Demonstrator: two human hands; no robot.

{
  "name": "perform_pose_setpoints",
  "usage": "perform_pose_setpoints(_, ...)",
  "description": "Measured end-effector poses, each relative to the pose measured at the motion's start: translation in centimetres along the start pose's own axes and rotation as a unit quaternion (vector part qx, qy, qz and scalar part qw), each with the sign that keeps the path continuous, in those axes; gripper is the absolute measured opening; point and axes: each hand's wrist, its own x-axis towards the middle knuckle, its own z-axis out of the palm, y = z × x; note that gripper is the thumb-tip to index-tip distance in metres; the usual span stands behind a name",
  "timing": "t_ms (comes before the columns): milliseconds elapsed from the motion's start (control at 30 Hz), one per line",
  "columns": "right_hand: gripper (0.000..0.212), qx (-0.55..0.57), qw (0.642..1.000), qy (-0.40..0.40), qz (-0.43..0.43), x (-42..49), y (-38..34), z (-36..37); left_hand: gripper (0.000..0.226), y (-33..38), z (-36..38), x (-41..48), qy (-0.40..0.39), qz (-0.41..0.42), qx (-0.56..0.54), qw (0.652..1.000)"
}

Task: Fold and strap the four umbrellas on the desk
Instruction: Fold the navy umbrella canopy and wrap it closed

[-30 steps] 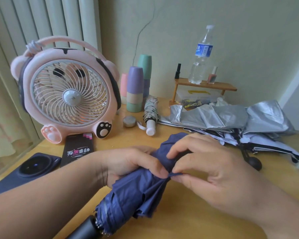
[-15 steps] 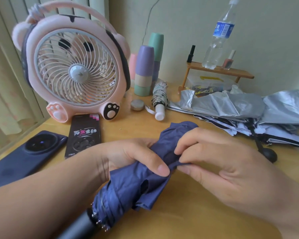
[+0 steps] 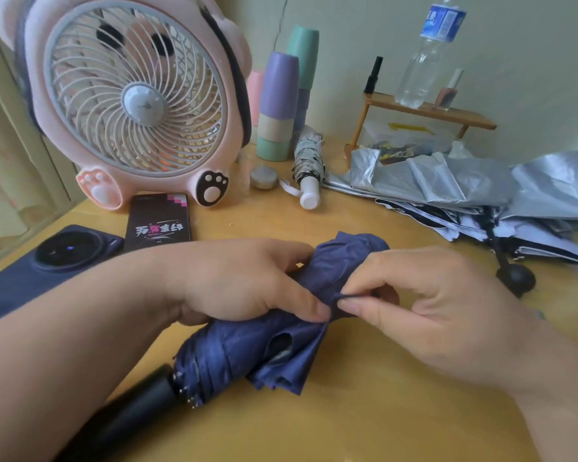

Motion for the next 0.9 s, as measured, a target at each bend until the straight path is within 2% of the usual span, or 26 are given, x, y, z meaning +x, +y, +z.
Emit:
perform_pose_setpoints(67,0.006,0.005,1.000,0.001,0.009,0.0,-0.1,-0.2,0.051,-0.4,0.0,0.1,-0.036,0.020,-0.055,0.998)
perform_pose_setpoints(167,0.006,0.007,1.000,-0.004,0.029,0.0,-0.3,-0.4,0.052,-0.7,0.2,0.5,-0.047,0.048,-0.100,0.993)
perform_pose_setpoints(300,0.006,-0.010,0.999,0.005,0.048,0.0,-0.5,-0.2,0.048,-0.9,0.8,0.8,-0.065,0.084,-0.077,0.991)
perform_pose_setpoints(433,0.002,0.018,0.996,0.021,0.087,0.1,-0.7,0.3,0.049,-1.1,0.8,0.9,-0.063,0.090,-0.054,0.992)
perform_pose_setpoints(667,0.017,0.048,0.984,0.063,0.161,0.5,-1.5,1.0,0.044,-0.7,1.1,0.6,-0.059,0.102,-0.033,0.992)
perform_pose_setpoints(900,0.016,0.103,0.967,0.077,0.219,0.8,-2.4,0.2,0.043,-0.4,1.2,0.5,-0.071,0.100,-0.150,0.981)
